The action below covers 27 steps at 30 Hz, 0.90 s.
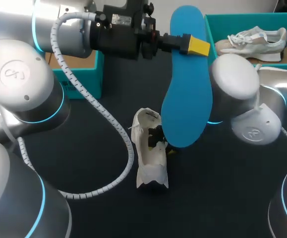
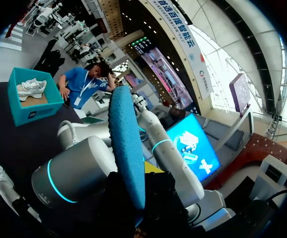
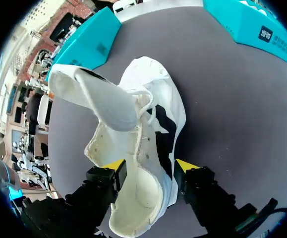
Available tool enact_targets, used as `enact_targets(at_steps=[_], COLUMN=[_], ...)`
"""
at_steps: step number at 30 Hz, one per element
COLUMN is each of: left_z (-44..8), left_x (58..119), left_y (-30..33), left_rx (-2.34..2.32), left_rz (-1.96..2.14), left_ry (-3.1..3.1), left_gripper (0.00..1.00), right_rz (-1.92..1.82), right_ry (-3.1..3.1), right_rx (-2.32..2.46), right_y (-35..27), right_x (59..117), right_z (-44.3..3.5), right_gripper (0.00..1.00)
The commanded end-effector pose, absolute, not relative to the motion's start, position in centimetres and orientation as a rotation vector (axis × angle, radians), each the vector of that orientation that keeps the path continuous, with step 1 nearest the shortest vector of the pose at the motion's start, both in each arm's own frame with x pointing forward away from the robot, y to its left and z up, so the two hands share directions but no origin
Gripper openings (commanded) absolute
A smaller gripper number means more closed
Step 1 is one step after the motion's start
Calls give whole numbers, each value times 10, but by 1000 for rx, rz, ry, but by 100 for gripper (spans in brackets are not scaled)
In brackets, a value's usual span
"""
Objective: Take the shoe out of the shoebox, open the shoe tongue, remove and reinsert the insole, then place the shoe into the shoebox
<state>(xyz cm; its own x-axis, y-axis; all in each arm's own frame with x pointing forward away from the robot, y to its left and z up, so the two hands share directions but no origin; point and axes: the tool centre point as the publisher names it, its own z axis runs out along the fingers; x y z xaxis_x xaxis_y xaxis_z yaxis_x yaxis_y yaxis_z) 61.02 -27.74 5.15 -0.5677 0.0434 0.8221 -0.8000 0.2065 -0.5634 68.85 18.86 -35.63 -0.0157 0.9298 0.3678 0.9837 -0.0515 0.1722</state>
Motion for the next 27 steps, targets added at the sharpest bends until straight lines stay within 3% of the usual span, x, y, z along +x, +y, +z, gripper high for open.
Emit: enact_targets(at_steps=[1, 18, 27], left_z=[50, 50, 50], left_x=[610, 610, 610], left_y=[-278, -278, -278], left_rx=[714, 714, 714], left_rz=[1449, 1449, 1449], left_ry=[-1745, -1745, -1745], left_gripper=[0, 0, 0], right_rz=[-676, -761, -1192], right_ry=[-2010, -2014, -1653], right_rx=[-2065, -1897, -1776], right_y=[162, 155, 140], right_x=[674, 672, 681], right_z=[-333, -323, -287], right_gripper=[100, 100, 100])
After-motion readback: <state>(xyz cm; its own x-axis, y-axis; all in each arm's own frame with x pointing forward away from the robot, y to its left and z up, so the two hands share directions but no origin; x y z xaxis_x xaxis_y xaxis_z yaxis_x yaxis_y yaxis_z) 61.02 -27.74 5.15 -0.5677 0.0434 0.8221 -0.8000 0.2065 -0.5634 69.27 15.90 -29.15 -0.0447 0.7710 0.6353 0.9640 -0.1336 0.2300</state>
